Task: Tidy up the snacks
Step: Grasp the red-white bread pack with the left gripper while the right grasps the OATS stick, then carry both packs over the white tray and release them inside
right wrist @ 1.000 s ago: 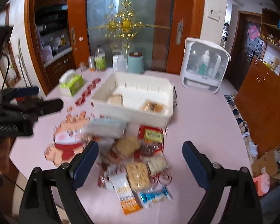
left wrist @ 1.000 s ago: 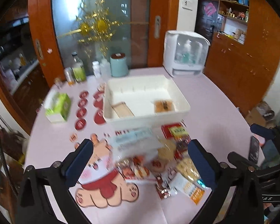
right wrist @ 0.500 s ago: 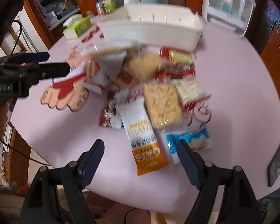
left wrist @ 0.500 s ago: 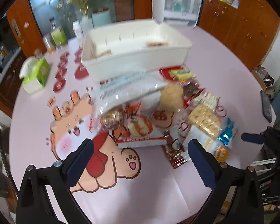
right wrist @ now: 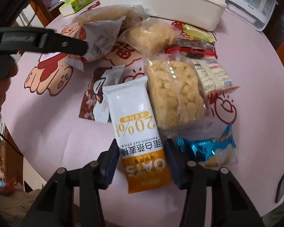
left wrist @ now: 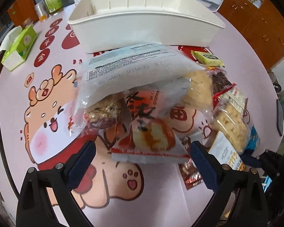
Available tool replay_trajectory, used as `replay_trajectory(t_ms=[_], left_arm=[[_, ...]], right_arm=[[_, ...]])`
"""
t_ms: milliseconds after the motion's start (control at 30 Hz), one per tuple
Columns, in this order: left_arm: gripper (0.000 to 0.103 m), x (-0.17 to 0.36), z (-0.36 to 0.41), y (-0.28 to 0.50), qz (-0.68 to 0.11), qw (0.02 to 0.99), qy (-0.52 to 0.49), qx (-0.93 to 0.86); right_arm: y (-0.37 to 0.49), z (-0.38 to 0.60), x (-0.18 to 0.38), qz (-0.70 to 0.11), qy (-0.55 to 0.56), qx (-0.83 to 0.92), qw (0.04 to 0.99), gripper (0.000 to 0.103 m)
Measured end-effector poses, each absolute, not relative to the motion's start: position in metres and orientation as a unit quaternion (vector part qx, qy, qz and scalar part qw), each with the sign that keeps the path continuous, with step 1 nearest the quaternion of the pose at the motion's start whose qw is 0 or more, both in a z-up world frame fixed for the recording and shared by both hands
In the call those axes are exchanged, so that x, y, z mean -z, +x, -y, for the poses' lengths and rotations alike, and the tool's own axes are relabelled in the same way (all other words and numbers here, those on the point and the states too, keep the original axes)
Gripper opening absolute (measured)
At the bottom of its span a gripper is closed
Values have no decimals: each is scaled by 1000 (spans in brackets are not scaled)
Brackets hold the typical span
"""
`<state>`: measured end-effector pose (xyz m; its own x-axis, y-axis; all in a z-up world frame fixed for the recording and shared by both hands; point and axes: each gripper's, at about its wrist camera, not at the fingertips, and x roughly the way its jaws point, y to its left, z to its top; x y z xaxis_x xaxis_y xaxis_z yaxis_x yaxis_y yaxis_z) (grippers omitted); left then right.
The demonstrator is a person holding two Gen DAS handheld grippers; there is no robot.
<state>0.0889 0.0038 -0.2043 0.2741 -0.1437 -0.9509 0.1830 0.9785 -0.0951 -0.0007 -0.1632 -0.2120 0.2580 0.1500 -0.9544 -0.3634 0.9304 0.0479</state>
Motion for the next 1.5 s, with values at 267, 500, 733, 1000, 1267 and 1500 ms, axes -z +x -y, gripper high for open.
replay_trajectory(t_ms=[267,500,733,1000,1267,1500], left_arm=[[98,223,1,110,-615,782,8,99],[75,231,7,113,-616,783,38,84],[47,227,14,103,-612,786,44,79],[45,199,13,81,-610,786,30,93],[45,117,9,61,-543,832,35,108],[45,39,12,73,-473,872,48,113]], right_arm=[[14,176,212,-586,-55,-152,794,44],[25,181,212,-592,-33,-156,790,43],[30,175,208,-596,-35,-172,784,40],[29,168,176,-567,-47,-206,796,40],[43,161,121,-522,-26,-232,821,40],[68,163,54,-459,-24,-240,855,40]])
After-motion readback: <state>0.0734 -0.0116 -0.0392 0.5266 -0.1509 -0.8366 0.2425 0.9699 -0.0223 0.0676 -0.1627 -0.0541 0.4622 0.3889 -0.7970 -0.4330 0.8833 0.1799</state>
